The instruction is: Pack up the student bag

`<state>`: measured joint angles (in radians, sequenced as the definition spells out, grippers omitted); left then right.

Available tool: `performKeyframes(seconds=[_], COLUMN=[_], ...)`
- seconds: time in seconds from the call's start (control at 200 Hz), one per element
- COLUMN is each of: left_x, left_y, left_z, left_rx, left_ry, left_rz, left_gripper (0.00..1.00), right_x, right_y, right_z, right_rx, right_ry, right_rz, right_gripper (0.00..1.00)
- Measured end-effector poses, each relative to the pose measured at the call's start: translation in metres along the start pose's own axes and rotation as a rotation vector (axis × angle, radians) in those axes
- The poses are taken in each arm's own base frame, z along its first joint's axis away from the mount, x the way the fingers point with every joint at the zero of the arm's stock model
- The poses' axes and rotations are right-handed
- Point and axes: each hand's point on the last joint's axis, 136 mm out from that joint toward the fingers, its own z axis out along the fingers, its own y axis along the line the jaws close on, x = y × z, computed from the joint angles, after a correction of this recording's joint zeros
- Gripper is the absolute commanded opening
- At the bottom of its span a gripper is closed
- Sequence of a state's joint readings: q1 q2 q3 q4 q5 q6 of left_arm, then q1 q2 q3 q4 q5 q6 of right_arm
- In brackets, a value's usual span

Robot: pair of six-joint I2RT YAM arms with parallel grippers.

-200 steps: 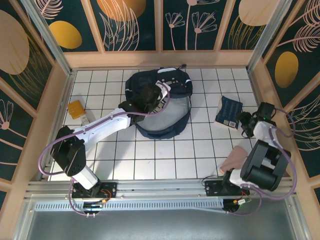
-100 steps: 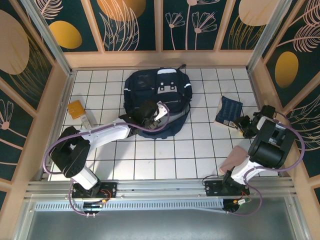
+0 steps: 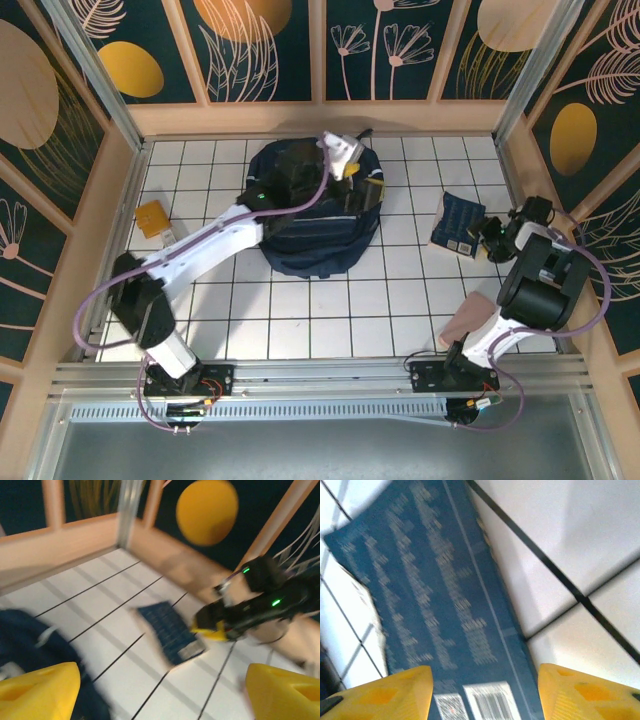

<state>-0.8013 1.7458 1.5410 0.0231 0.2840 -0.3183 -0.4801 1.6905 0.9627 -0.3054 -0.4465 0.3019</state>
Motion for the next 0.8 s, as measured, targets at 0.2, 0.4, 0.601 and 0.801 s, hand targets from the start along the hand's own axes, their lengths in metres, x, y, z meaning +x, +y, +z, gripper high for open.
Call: performKeyframes(seconds=[0.2, 0.4, 0.601, 0.801], left_x=[0.072, 0.146, 0.151, 0.15], left_y=[0.017, 0.034, 0.039, 0.043], left_z=[0.126, 0.202, 0.228, 0.234], left_rx=[0.001, -0.053, -0.063, -0.075], left_ry=[0.134, 0.235, 0.191, 0.16], left_rz=[-0.189, -0.209, -0.233, -0.283], left_gripper=[0.82, 0.82, 0.81, 0.83], right_x=[-0.02, -0.041, -0.058, -0.077], right_y=[0.016, 0.017, 0.012, 0.018], right_z=[0.027, 0.041, 0.038, 0.037], right_rx=[-0.023, 0.016, 0.098, 0.11], right_ry=[-0.003, -0.025, -0.076, -0.102], right_rz=[-0.055, -0.103, -0.151, -0.187], right_gripper=[0.55, 0.56, 0.65, 0.67])
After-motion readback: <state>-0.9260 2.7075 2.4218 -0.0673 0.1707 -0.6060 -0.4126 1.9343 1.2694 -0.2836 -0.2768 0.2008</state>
